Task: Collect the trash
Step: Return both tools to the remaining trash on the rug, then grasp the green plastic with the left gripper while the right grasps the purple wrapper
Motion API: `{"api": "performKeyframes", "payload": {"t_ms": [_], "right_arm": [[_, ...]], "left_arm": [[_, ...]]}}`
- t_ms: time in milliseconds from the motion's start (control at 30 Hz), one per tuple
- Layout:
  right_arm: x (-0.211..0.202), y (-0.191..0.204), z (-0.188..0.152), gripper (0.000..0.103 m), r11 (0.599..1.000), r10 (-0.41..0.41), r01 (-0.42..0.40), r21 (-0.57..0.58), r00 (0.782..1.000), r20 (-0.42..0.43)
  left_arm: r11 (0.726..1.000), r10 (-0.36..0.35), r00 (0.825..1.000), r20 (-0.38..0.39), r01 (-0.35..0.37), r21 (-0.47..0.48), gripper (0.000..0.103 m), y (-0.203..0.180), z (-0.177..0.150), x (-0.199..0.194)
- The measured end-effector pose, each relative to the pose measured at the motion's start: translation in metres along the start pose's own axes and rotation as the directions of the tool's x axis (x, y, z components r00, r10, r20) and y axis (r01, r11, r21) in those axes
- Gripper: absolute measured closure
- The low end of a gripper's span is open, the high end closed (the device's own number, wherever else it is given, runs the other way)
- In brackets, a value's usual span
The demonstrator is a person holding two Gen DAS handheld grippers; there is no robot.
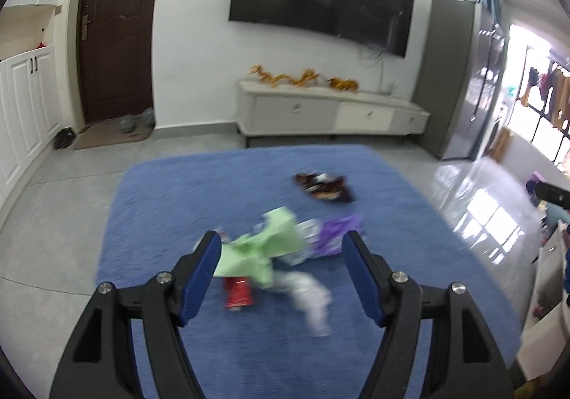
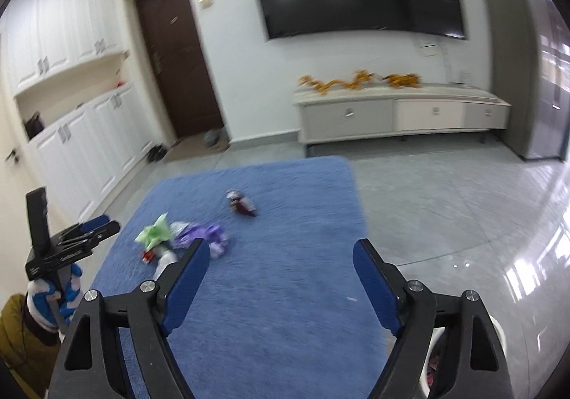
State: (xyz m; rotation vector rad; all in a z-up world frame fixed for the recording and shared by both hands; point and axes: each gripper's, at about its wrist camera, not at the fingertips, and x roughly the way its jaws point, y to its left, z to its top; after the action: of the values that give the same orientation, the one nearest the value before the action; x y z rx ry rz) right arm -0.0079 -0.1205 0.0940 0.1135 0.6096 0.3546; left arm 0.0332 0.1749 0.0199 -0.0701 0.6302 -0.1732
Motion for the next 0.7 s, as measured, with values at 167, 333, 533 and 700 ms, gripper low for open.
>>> {"api": "performKeyframes", "payload": {"t_ms": [167,333,533,700], "right_arm": [[0.072,0.033,0.005,0.015,0.994,0.089,-0.095,-0.050,0.990,-0.108],[0.133,0.057,0.003,0.009,0.987,0.136,-0.150,-0.065,0.972,-0.190],[0.187,0.076,0.000,0.006,0.977,0.186,-0.205,-0.056,0.951,-0.247],[0.219,0.081,-0.003,0.006,0.973,0.213,-0.229,-0.026,0.938,-0.273]], "left_arm": [[0.998,0.005,0.999,-0.041,-0.003,0.057,0.034,0.003,-0.007,0.026],[0.995,-0.004,0.997,-0.082,0.012,0.098,0.034,-0.004,-0.006,0.059],[0.993,0.010,0.994,-0.107,0.003,0.117,0.034,0.001,-0.005,0.087],[0.992,0.014,0.993,-0.115,0.001,0.129,0.035,0.005,-0.007,0.094]]}}
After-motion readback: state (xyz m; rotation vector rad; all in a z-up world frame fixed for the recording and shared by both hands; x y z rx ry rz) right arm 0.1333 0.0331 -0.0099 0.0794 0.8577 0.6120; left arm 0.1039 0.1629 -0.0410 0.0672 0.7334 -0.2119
